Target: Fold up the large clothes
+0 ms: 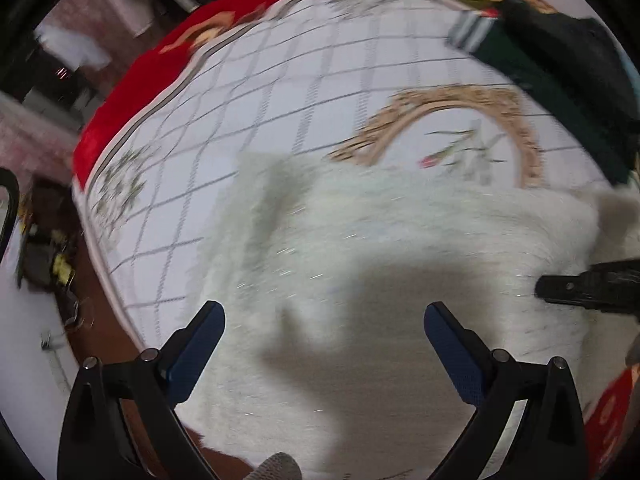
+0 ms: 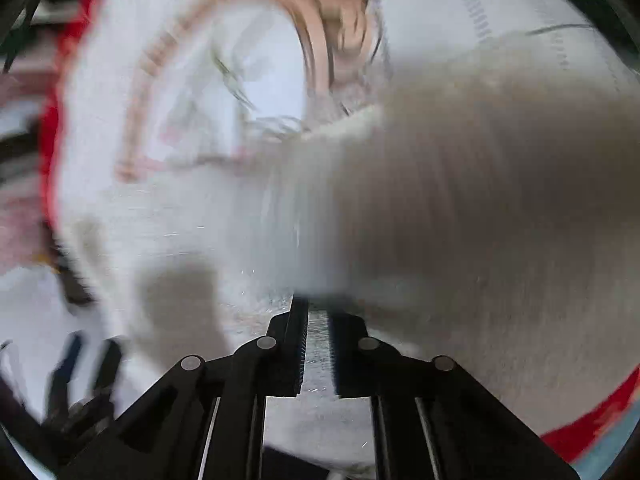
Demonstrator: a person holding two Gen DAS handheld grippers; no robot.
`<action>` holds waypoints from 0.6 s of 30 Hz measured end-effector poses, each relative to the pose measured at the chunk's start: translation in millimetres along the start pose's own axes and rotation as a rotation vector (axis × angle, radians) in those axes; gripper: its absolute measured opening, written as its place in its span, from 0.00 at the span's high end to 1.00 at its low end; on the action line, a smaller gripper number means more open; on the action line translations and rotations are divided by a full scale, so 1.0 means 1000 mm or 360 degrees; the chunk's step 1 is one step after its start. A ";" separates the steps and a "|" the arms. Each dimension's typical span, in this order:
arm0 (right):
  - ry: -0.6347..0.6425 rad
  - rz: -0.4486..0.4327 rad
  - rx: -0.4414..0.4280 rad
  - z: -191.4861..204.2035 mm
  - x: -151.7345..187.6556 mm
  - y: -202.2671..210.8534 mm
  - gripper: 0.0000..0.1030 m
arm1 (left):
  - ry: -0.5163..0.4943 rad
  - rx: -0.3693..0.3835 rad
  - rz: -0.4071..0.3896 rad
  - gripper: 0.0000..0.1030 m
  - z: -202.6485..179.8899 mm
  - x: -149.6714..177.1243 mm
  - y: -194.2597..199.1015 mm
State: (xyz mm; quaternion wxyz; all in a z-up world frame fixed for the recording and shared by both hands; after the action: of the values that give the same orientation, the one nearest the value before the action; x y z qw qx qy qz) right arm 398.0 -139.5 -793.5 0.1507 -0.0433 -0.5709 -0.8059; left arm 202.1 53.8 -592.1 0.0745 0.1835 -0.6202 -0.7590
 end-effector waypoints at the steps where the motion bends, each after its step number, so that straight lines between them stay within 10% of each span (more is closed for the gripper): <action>1: -0.0049 -0.0111 -0.0155 -0.009 0.007 0.026 0.72 | -0.0025 0.0028 -0.0019 0.00 -0.010 -0.004 0.002; 4: -0.0223 -0.0391 -0.0250 -0.064 0.030 0.080 0.17 | -0.0061 0.0165 -0.0008 0.00 -0.054 -0.015 -0.007; 10: -0.0884 -0.0595 -0.0488 -0.227 0.088 0.066 0.17 | -0.0216 0.0072 0.0074 0.00 -0.103 -0.023 -0.058; 18: -0.0896 -0.0792 -0.1274 -0.219 0.034 0.034 0.16 | -0.0240 0.0110 0.0042 0.00 -0.102 -0.022 -0.061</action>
State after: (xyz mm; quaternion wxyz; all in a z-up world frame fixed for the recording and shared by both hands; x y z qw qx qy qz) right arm 398.3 -360.5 -829.8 -0.2314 -0.1749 -0.2310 -0.9287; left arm 267.0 -18.9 -664.1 0.0311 0.1202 -0.6523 -0.7477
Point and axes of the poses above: each gripper's, at about its wrist camera, not at the fingertips, and y roughly against the way its jaws point, z to its left, x to its underside, the point moved 10 cm from there along -y, roughly the way its jaws point, and after that the axes turned 10 degrees about -y, right-handed, at the moved point
